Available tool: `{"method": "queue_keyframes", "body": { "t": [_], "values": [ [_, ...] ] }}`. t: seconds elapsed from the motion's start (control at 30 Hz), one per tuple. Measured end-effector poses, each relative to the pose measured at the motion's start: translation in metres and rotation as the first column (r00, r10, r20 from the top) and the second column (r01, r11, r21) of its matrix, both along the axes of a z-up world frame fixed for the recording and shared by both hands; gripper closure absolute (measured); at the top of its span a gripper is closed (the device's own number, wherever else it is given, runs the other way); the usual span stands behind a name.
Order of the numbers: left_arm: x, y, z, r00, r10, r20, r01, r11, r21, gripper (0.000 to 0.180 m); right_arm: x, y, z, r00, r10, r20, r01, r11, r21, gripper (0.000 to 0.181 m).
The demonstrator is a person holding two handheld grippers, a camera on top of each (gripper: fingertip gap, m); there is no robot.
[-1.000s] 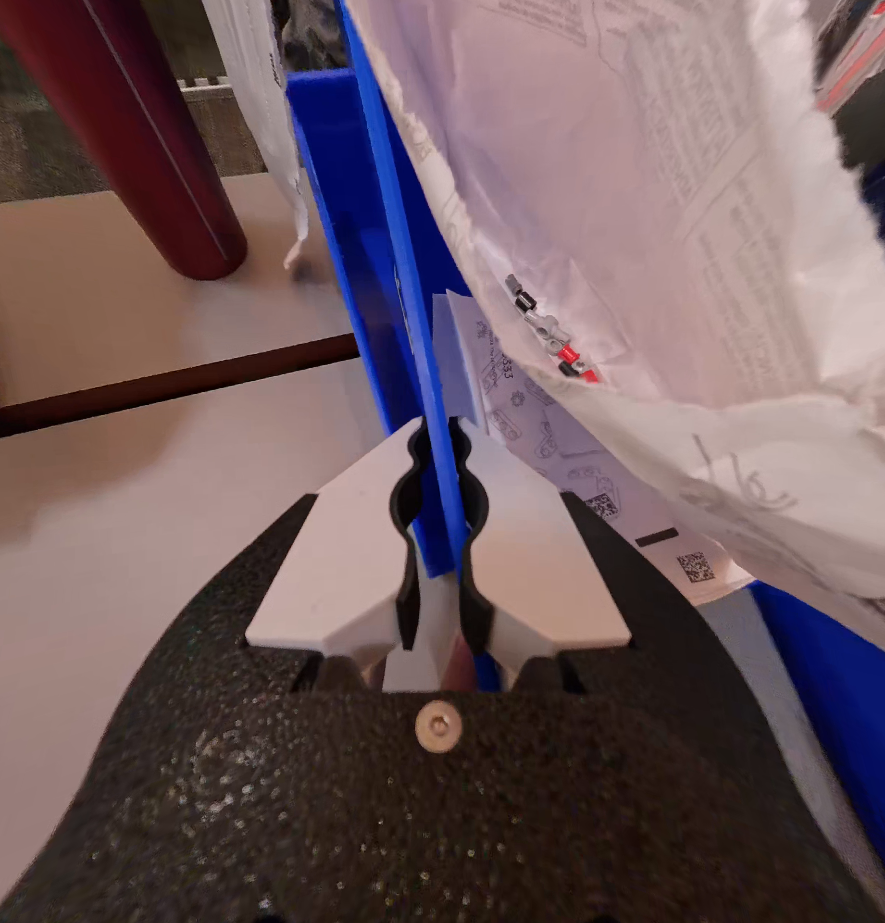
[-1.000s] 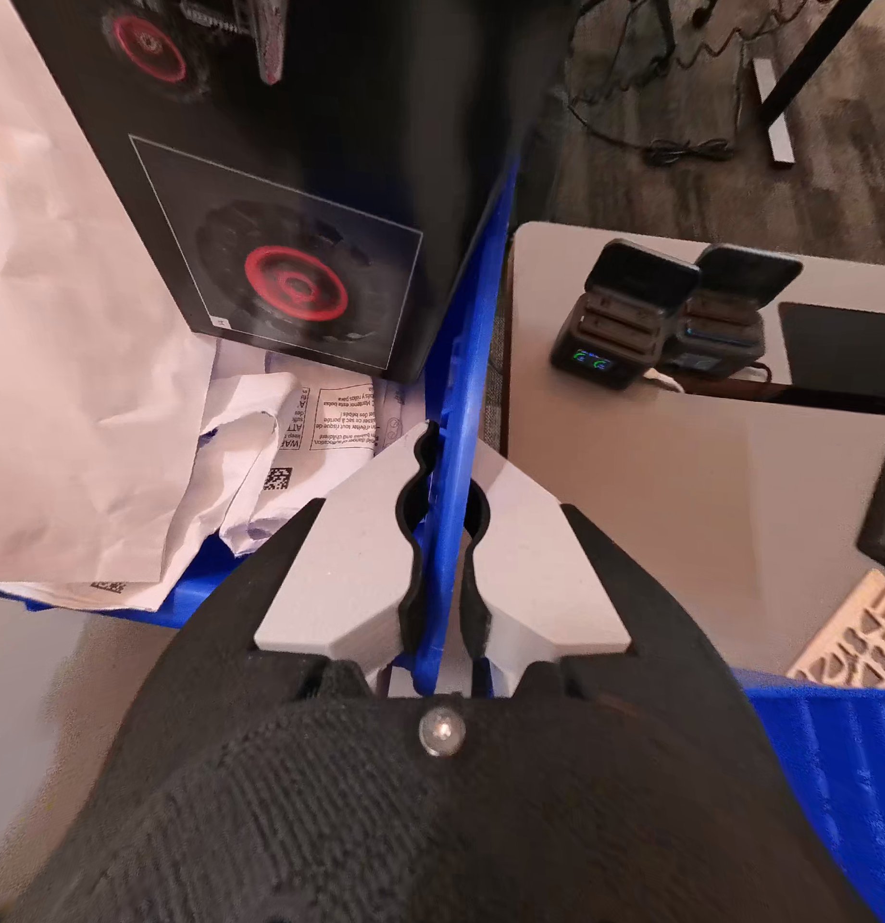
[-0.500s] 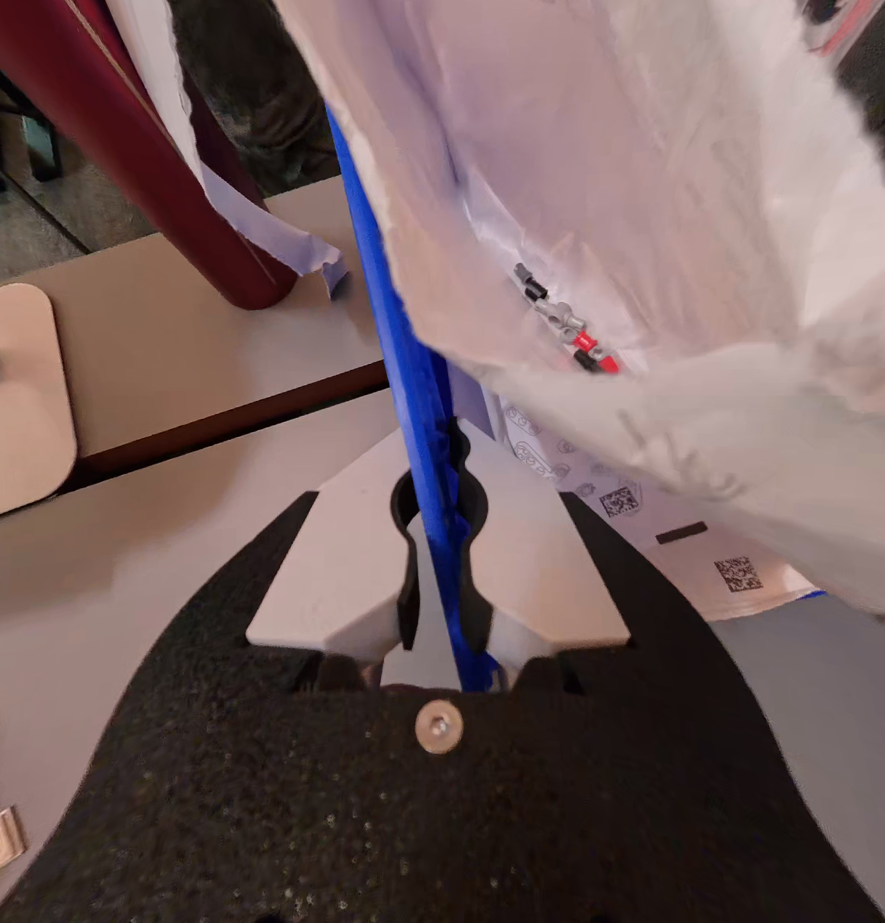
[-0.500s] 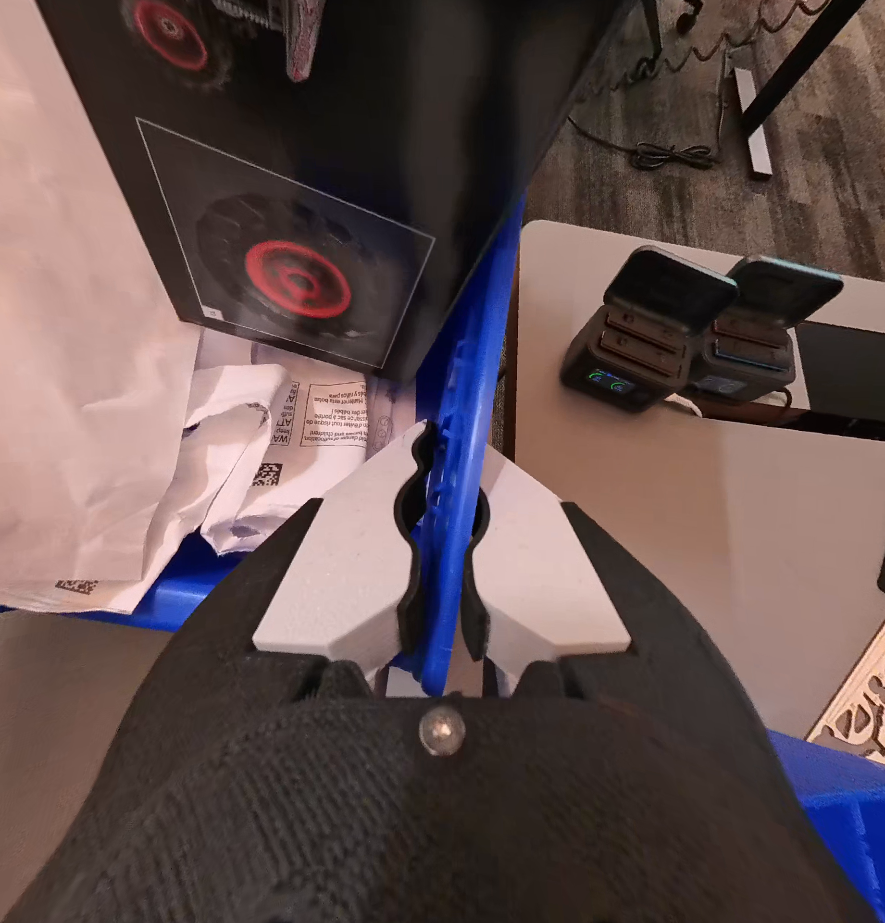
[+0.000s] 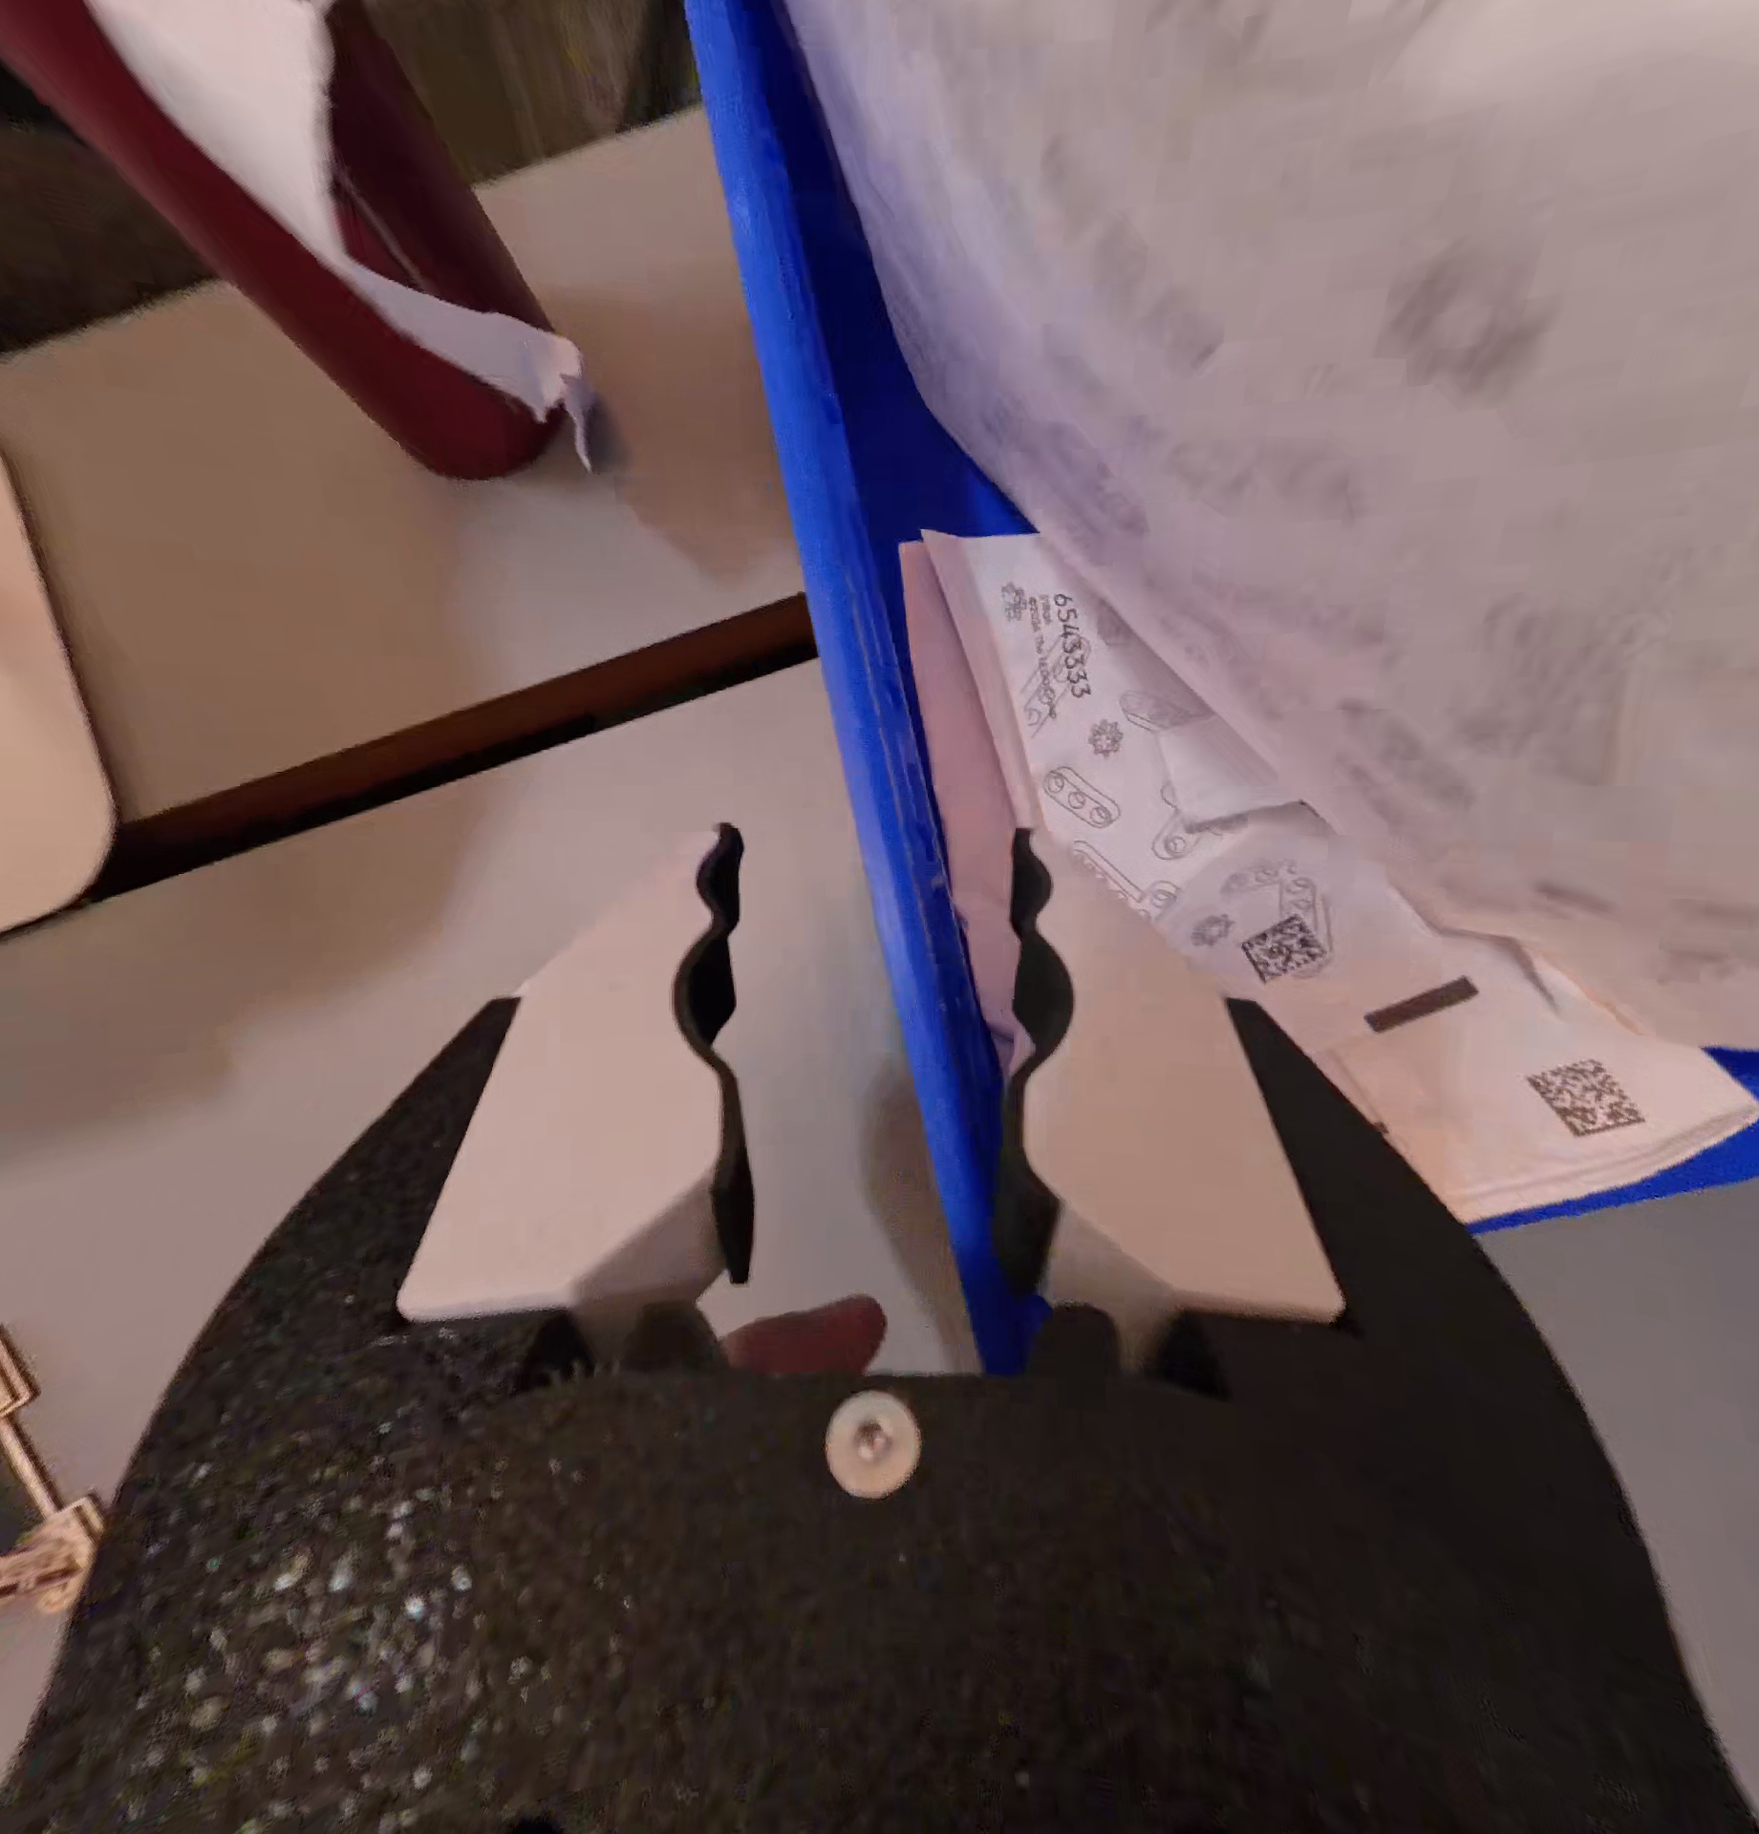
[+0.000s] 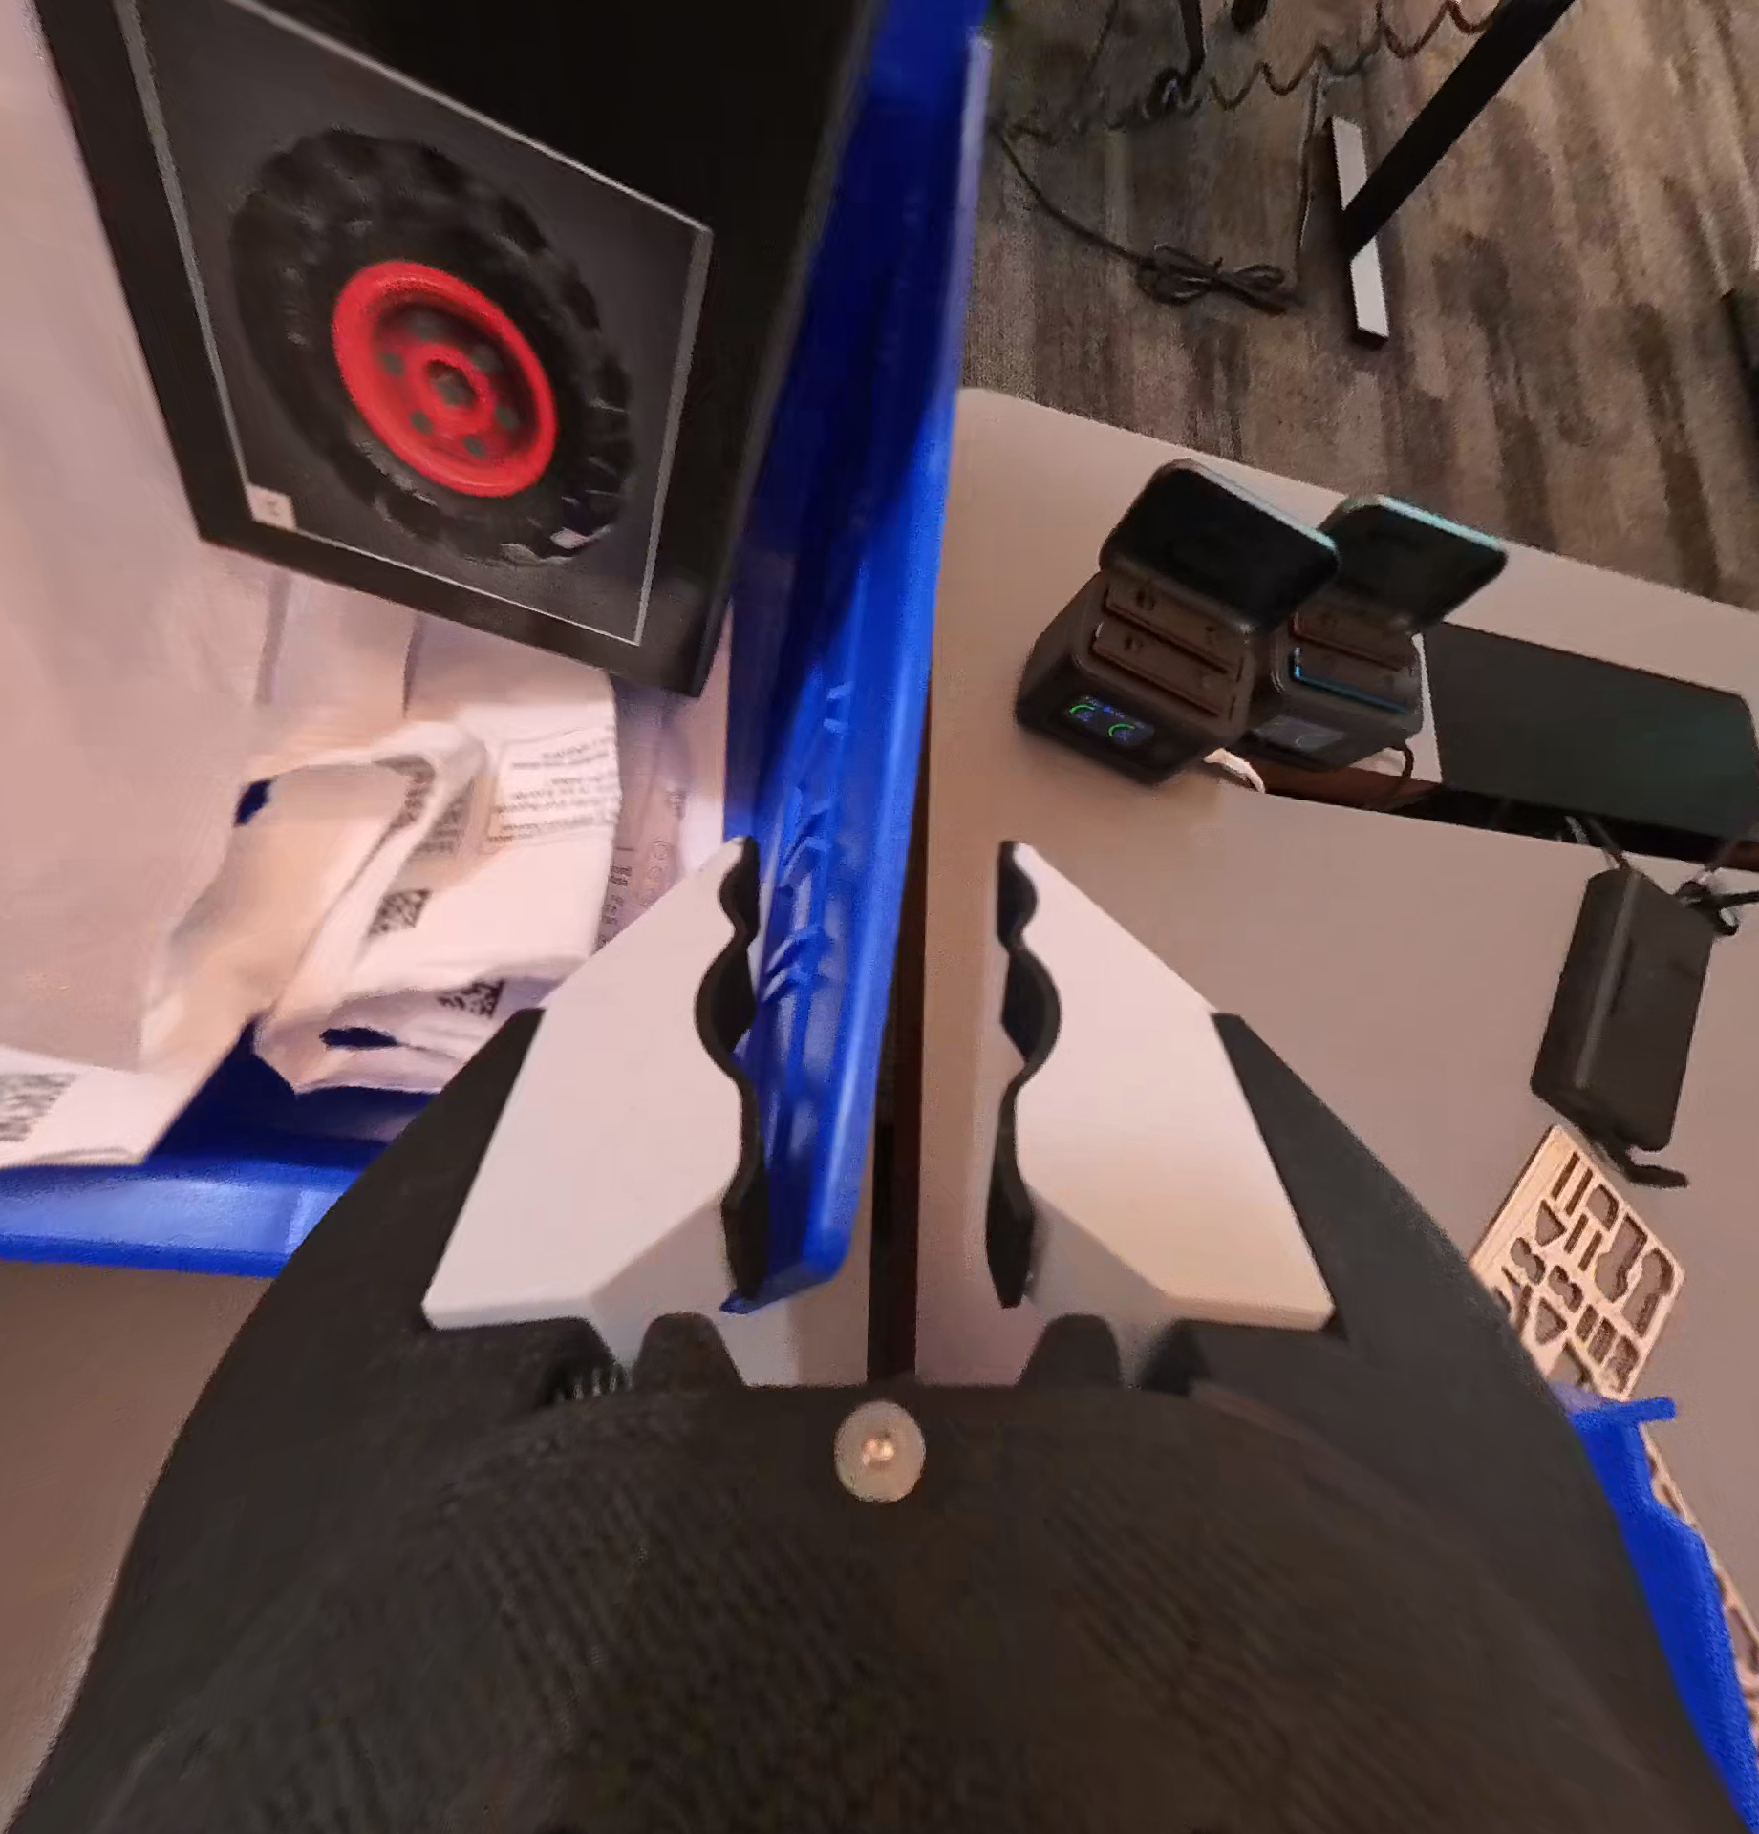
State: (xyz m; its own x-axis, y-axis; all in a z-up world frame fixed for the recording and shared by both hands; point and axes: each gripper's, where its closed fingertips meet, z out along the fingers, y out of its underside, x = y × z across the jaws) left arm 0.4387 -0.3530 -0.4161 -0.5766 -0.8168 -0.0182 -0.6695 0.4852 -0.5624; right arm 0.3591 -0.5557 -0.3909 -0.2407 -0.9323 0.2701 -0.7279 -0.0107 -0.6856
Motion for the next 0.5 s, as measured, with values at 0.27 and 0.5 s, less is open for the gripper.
{"method": "queue_keyframes", "body": {
  "t": [0.27, 0.5],
  "values": [
    [-0.010, -0.016, -0.006, 0.988, -0.113, -0.106, 0.104, 0.991, -0.083, 0.150, 0.000, 0.022, -0.014, 0.998, 0.057, 0.015, -0.059, 0.931, 0.359, 0.155],
    [-0.025, -0.008, -0.004, 0.987, -0.120, -0.106, 0.112, 0.991, -0.074, 0.151, -0.015, 0.029, -0.017, 1.000, 0.008, -0.008, -0.004, 0.920, 0.391, 0.163]
  ]
}}
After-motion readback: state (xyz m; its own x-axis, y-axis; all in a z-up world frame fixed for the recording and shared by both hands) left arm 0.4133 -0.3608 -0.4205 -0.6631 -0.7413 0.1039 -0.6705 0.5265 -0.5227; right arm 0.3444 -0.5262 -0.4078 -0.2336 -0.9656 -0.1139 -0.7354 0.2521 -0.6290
